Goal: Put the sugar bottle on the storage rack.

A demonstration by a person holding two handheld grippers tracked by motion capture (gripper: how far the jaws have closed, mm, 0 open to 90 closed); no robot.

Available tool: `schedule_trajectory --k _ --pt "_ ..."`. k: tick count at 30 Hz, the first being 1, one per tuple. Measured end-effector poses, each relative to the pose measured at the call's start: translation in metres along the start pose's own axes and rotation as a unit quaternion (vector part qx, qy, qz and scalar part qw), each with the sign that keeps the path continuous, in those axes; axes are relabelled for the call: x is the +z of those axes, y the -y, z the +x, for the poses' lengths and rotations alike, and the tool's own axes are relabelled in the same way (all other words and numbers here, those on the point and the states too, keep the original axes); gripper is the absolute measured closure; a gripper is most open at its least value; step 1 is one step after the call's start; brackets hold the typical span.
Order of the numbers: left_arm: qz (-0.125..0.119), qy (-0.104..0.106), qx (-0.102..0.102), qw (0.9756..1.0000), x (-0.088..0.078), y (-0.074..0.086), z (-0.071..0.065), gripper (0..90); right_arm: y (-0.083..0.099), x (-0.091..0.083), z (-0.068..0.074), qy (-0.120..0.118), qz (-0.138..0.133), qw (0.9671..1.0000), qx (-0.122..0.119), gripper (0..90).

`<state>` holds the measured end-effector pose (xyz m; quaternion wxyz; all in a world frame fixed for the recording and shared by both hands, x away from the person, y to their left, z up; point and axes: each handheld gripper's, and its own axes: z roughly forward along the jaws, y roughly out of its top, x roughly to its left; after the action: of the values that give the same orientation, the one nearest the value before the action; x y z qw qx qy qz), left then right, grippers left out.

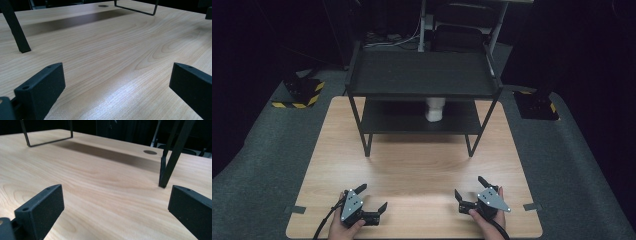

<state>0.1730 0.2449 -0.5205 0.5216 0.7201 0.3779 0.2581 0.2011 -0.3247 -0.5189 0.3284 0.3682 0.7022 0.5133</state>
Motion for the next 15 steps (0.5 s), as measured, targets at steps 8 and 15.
schedule_trajectory --k 8,15 --pt "-0.001 -0.002 0.002 1.0000 -0.0004 0.0003 -0.0013 0.4 0.0037 -0.0023 0.0022 0.010 0.016 0.9998 0.006 0.3" --pt "0.001 -0.001 0.001 1.0000 0.0001 -0.0002 -0.0007 0.4 0.0044 -0.0032 0.0020 0.013 0.015 0.9997 0.016 0.3"
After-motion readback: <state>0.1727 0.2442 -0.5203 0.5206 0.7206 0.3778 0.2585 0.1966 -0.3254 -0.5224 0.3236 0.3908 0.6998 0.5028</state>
